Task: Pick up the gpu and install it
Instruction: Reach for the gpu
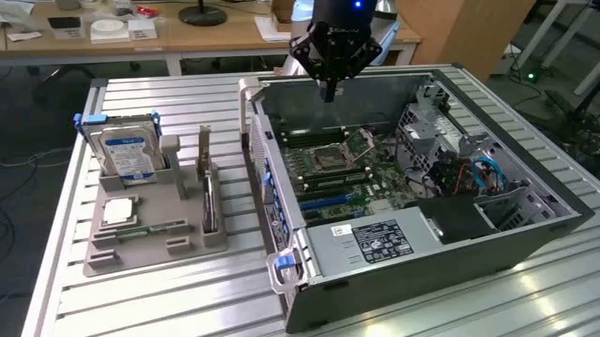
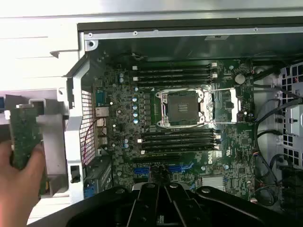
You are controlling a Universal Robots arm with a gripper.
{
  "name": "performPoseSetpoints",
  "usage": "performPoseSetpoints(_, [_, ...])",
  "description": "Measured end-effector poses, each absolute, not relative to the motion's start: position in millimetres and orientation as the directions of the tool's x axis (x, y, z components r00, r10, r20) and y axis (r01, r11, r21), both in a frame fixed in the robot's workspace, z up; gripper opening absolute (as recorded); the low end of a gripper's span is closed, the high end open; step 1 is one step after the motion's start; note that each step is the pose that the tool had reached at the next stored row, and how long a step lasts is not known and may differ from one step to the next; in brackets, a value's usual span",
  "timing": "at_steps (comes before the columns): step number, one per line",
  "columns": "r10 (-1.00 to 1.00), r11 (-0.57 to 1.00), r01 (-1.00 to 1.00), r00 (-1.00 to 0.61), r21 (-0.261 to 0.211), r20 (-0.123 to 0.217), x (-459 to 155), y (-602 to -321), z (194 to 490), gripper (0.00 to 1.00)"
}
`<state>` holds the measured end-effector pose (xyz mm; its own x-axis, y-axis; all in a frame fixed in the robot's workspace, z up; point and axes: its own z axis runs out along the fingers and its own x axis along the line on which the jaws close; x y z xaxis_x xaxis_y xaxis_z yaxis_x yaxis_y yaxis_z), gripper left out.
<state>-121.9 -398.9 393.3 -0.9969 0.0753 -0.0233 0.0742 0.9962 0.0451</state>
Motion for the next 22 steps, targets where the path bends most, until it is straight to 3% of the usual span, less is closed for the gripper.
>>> performPoseSetpoints(22, [0.075,0.996,0.074,-0.997,0.045,-0.023,-135.4,-398.9,393.3,0.12])
